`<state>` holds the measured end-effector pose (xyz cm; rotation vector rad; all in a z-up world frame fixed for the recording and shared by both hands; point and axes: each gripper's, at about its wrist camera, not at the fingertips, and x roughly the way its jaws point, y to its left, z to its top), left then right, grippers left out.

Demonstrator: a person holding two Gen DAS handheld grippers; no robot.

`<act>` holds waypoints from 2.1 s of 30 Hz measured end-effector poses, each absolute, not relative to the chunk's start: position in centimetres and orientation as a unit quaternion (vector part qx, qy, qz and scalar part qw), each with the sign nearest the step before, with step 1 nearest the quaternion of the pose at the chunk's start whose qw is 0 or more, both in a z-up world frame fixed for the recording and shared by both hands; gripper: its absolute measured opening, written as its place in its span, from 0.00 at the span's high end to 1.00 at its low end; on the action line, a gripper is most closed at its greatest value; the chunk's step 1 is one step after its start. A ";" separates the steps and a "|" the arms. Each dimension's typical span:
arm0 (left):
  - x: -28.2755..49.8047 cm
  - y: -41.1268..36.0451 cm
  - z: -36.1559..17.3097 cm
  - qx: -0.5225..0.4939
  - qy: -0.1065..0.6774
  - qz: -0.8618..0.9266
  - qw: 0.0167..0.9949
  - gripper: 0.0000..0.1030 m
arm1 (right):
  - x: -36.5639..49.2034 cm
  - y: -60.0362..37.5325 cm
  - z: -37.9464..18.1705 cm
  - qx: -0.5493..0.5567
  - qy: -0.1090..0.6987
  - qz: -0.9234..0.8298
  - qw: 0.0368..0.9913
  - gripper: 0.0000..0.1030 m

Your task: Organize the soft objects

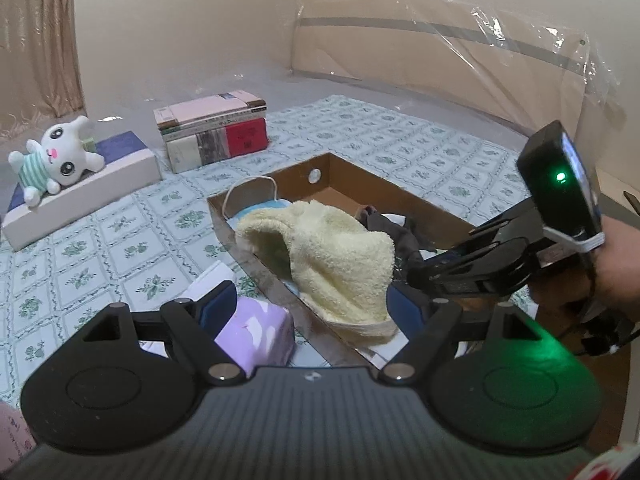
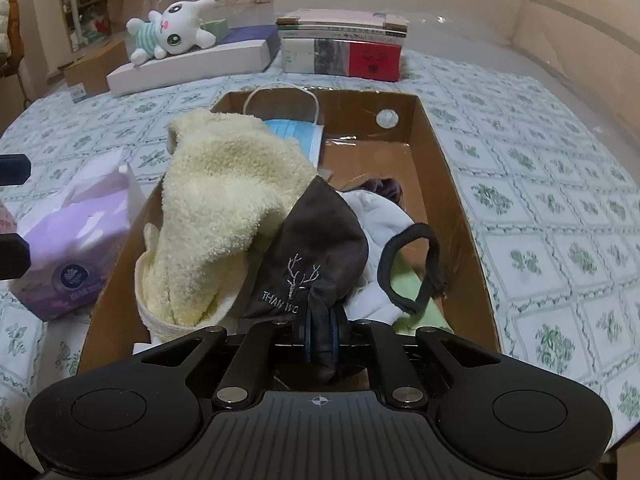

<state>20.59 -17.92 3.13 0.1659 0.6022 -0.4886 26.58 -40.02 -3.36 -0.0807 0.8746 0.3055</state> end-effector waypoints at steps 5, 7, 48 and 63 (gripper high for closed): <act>19.4 -17.6 3.1 0.061 0.302 -0.220 0.926 0.22 | 24.3 -41.1 -1.9 -0.019 0.405 0.150 0.902 0.57; 18.8 -17.5 3.2 0.055 0.308 -0.212 0.926 0.22 | 22.9 -41.7 -0.9 -0.003 0.394 0.149 0.907 0.42; 2.7 -10.9 4.8 -0.048 0.359 -0.063 0.930 0.15 | 4.4 -34.6 5.5 0.021 0.349 0.125 0.928 0.10; 1.7 -10.8 5.3 -0.045 0.341 -0.051 0.938 0.14 | 3.9 -33.6 5.1 0.013 0.357 0.130 0.925 0.10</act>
